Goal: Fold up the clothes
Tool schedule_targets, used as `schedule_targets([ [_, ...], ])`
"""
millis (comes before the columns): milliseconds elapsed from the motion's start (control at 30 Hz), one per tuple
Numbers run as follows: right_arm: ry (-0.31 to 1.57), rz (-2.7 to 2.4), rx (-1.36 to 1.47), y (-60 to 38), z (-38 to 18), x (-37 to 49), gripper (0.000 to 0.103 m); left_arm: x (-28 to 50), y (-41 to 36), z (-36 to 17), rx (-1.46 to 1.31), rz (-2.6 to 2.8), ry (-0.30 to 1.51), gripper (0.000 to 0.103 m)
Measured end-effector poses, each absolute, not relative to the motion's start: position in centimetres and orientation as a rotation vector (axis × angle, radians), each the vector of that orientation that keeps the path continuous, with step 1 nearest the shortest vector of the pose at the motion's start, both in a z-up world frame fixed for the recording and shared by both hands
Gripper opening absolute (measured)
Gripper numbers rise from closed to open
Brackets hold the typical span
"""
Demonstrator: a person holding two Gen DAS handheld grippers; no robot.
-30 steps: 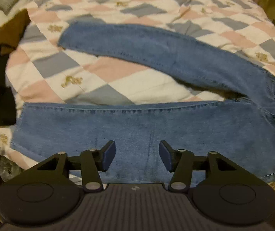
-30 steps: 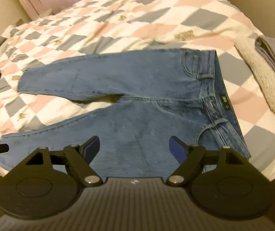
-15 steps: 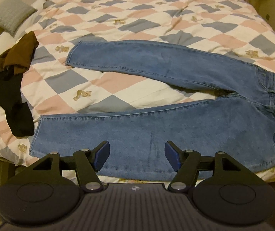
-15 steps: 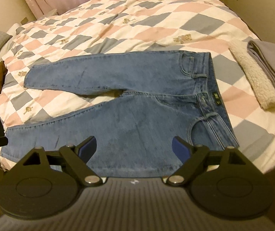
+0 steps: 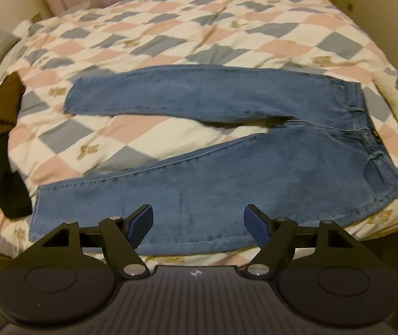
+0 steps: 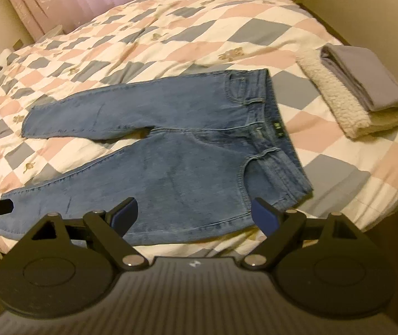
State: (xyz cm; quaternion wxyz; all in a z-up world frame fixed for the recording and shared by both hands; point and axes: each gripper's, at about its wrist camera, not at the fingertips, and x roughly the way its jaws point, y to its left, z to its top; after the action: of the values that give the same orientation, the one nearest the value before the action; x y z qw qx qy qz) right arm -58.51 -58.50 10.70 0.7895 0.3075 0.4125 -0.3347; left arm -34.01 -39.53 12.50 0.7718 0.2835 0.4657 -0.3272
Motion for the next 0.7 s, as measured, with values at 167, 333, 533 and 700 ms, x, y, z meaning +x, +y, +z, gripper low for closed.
schedule_targets([
  [167, 0.861, -0.785, 0.688, -58.7, 11.0, -60.9, 0.088, -35.7, -41.6, 12.7, 0.646, -0.784, 0.991, 0.076],
  [333, 0.845, -0.848, 0.722, -58.8, 10.9, -63.1, 0.088, -37.5, -43.6, 12.8, 0.677, -0.864, 0.970, 0.077],
  [533, 0.842, -0.868, 0.746, -58.9, 10.5, -63.7, 0.088, -38.5, -44.7, 12.5, 0.706, -0.913, 0.965, 0.077],
  [700, 0.856, -0.833, 0.740, -59.0, 10.2, -62.2, 0.088, -37.6, -44.5, 12.2, 0.698, -0.890, 0.983, 0.077],
])
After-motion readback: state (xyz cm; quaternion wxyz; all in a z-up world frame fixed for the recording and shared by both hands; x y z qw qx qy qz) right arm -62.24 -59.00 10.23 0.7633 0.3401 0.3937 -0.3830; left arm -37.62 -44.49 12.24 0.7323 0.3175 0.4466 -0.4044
